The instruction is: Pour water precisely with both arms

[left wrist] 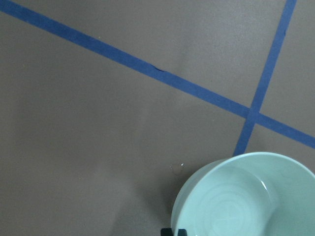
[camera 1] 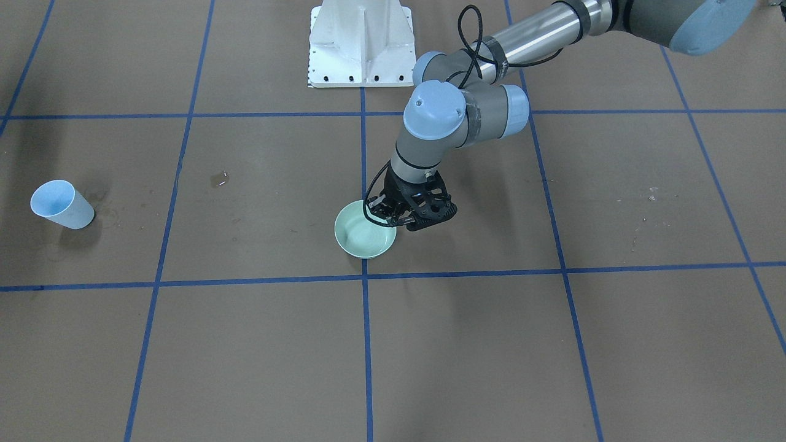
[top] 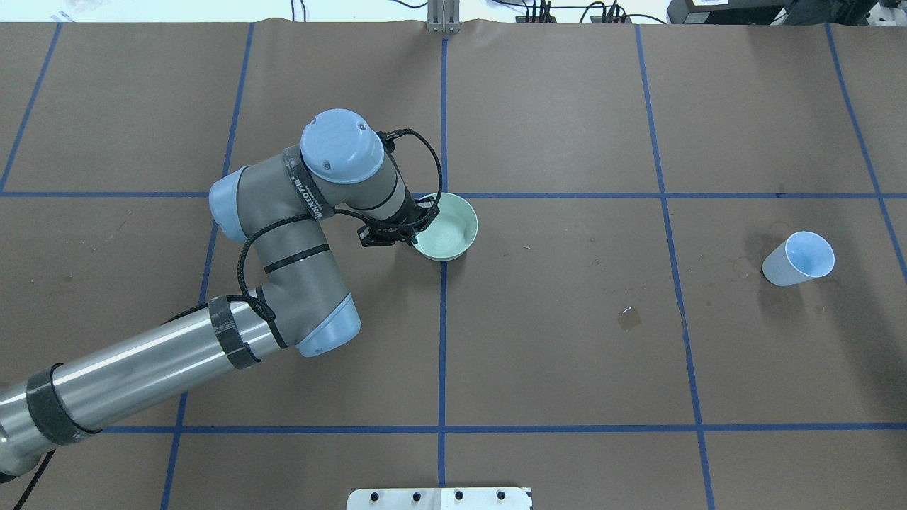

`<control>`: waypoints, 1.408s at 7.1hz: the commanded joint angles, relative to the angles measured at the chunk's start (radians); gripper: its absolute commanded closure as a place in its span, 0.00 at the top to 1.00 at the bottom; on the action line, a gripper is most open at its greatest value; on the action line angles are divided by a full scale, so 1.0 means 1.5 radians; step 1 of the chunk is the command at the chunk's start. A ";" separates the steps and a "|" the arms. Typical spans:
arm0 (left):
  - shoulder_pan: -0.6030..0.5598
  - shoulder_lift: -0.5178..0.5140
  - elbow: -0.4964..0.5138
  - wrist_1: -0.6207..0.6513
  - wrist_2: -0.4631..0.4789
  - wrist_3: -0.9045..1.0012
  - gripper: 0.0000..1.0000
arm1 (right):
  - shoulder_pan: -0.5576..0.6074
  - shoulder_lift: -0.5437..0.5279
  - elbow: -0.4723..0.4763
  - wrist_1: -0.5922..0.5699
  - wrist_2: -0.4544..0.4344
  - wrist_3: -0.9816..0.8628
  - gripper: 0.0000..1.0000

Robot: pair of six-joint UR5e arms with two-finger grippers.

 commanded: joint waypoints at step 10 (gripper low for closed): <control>-0.062 0.065 -0.264 0.203 0.024 0.029 1.00 | -0.214 -0.231 0.211 0.366 -0.169 0.525 0.99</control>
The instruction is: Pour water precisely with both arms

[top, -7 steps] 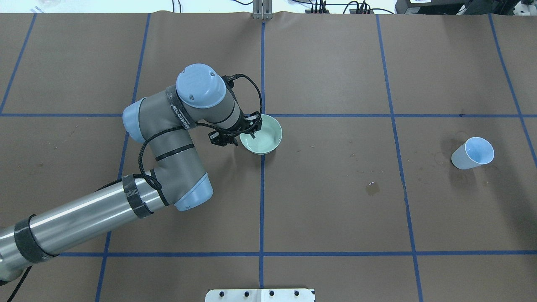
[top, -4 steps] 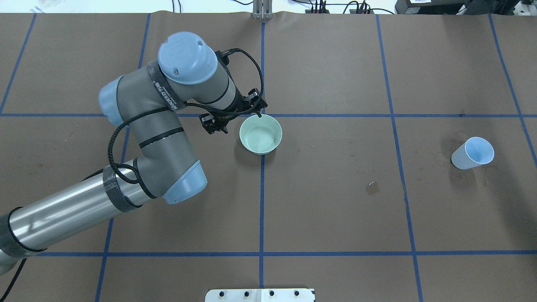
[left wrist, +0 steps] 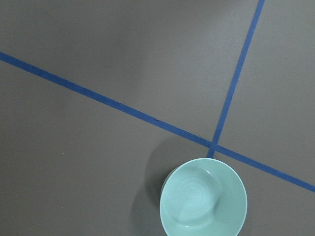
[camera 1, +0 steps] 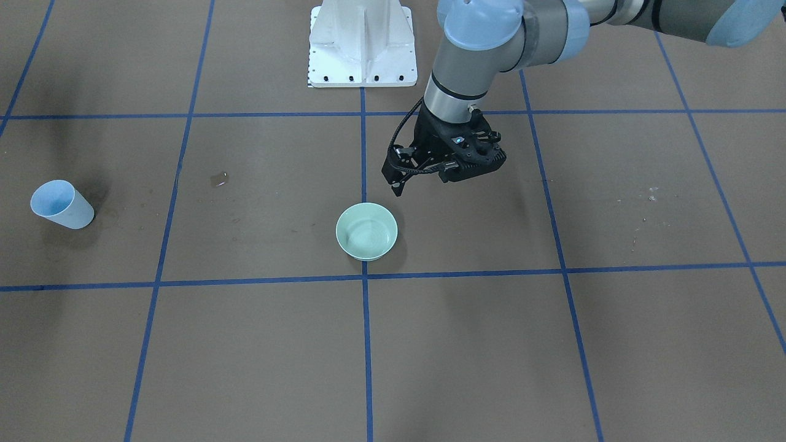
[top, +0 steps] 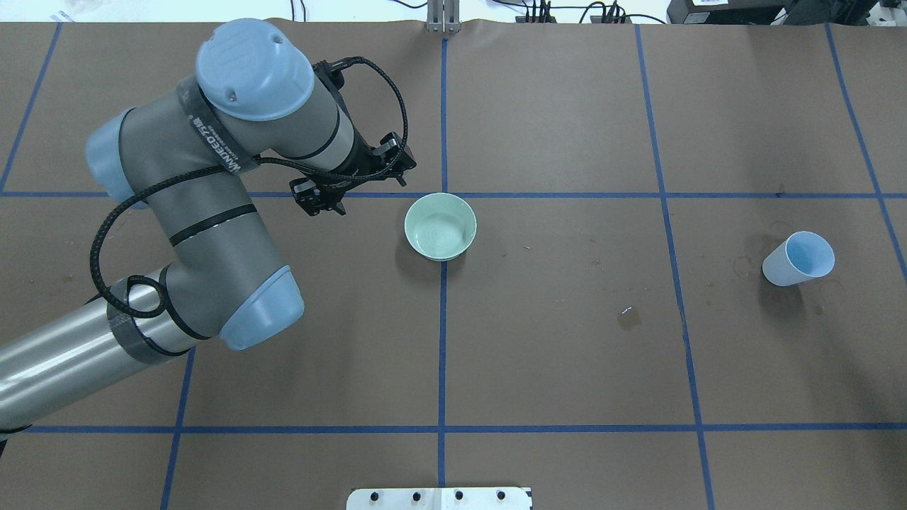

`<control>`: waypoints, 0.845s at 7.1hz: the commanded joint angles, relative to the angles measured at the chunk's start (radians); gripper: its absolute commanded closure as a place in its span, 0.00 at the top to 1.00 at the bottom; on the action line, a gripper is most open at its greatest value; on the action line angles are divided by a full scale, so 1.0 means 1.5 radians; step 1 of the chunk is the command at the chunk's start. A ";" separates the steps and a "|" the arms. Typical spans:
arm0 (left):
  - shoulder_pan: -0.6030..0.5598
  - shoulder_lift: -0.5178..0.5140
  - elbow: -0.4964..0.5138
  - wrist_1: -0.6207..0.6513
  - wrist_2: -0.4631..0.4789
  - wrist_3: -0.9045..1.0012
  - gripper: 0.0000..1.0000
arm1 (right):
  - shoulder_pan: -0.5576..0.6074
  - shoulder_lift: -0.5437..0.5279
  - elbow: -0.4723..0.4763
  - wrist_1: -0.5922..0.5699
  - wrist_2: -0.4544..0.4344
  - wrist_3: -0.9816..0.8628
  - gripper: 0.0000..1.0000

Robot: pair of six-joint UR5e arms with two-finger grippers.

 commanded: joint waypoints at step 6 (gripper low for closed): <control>-0.007 0.163 -0.137 0.058 0.038 0.142 1.00 | -0.440 -0.139 0.006 0.365 -0.434 0.405 0.99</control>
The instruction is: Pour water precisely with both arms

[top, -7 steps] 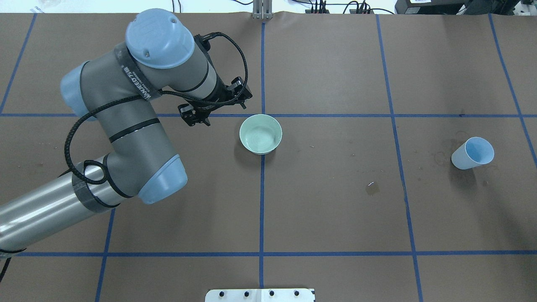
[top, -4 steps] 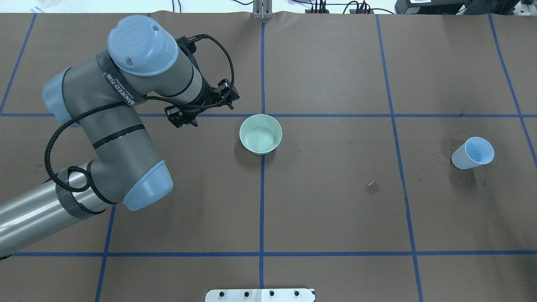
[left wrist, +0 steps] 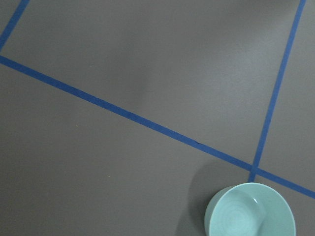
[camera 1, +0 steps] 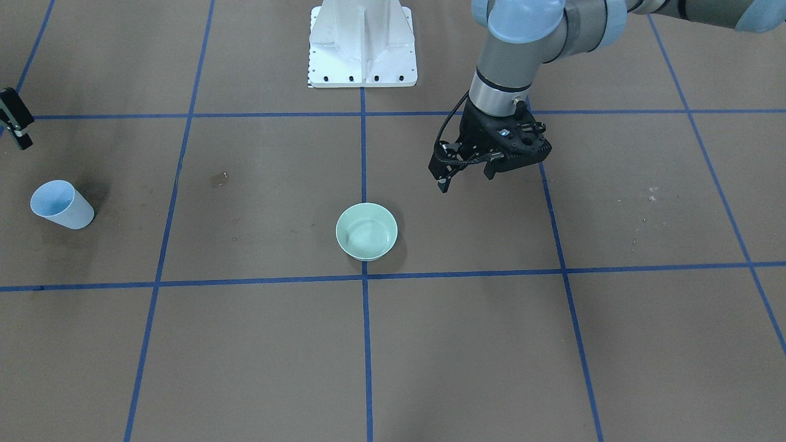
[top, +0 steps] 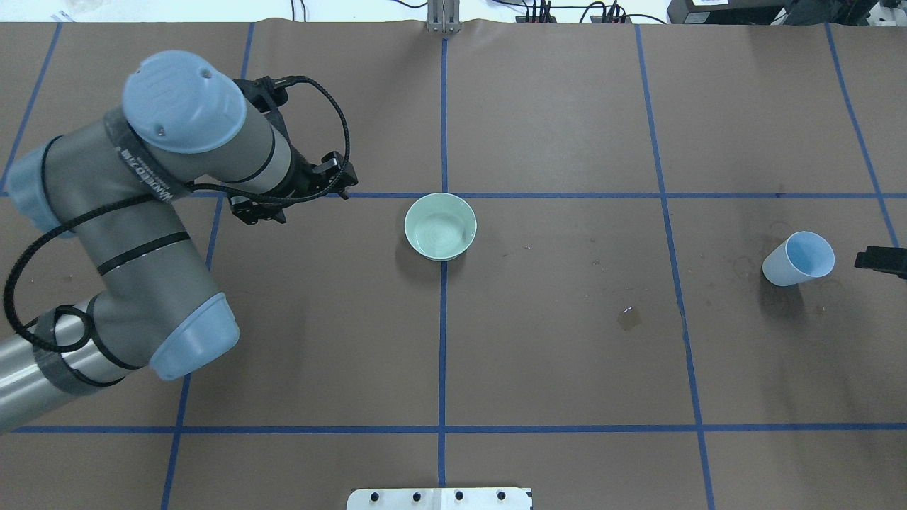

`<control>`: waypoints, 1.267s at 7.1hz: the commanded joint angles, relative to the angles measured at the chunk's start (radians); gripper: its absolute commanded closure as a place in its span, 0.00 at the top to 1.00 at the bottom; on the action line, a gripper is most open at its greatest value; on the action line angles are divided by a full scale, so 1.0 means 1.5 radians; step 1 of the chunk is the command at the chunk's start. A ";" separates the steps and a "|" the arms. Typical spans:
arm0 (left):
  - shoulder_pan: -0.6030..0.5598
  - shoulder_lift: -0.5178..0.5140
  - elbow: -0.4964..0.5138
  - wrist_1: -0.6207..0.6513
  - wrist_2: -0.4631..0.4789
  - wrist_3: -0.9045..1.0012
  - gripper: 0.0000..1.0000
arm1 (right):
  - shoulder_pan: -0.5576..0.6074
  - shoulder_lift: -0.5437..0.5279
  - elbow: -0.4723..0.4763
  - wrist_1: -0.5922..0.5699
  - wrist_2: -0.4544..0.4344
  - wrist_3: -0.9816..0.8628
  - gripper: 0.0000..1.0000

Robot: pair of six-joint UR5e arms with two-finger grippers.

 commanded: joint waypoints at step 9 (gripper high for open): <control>0.004 0.070 -0.021 0.017 0.000 0.077 1.00 | -0.287 0.071 -0.142 0.013 -0.454 0.110 0.99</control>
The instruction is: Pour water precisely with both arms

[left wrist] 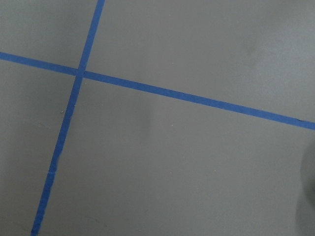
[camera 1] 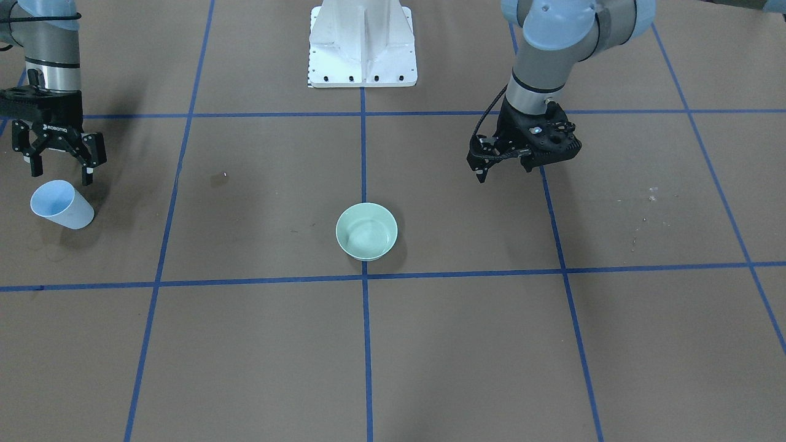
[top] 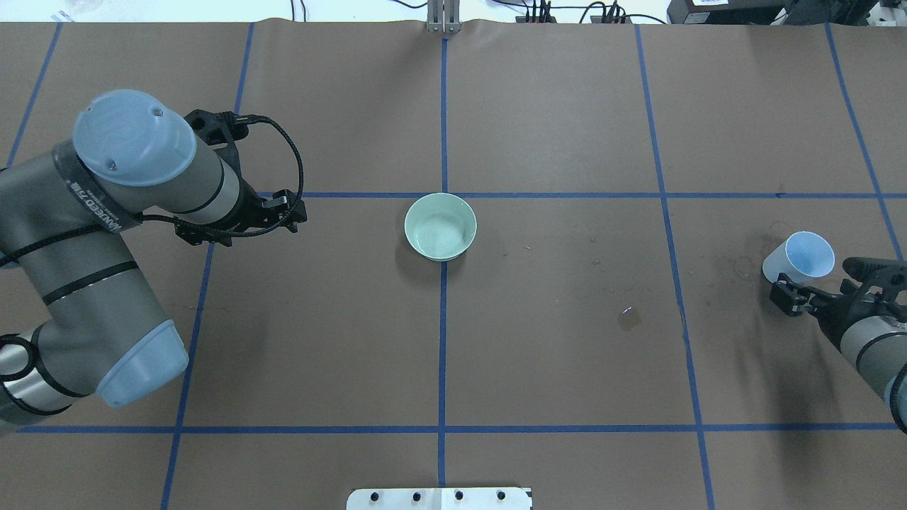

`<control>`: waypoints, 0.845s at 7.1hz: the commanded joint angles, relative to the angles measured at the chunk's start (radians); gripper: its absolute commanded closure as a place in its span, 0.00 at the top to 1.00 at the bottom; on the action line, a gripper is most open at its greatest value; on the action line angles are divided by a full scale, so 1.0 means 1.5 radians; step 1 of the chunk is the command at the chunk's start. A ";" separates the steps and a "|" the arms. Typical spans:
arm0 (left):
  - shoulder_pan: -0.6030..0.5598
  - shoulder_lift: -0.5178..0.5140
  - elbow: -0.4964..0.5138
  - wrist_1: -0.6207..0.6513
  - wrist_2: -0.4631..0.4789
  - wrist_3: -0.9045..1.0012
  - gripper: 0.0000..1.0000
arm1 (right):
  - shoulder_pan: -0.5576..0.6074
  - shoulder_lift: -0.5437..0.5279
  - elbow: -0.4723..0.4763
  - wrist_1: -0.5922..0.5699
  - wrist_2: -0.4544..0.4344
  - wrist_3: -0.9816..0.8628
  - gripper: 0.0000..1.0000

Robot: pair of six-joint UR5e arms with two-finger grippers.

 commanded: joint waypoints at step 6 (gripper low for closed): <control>0.001 -0.001 0.024 -0.003 0.010 0.000 1.00 | -0.009 0.056 -0.069 0.001 -0.072 -0.024 0.99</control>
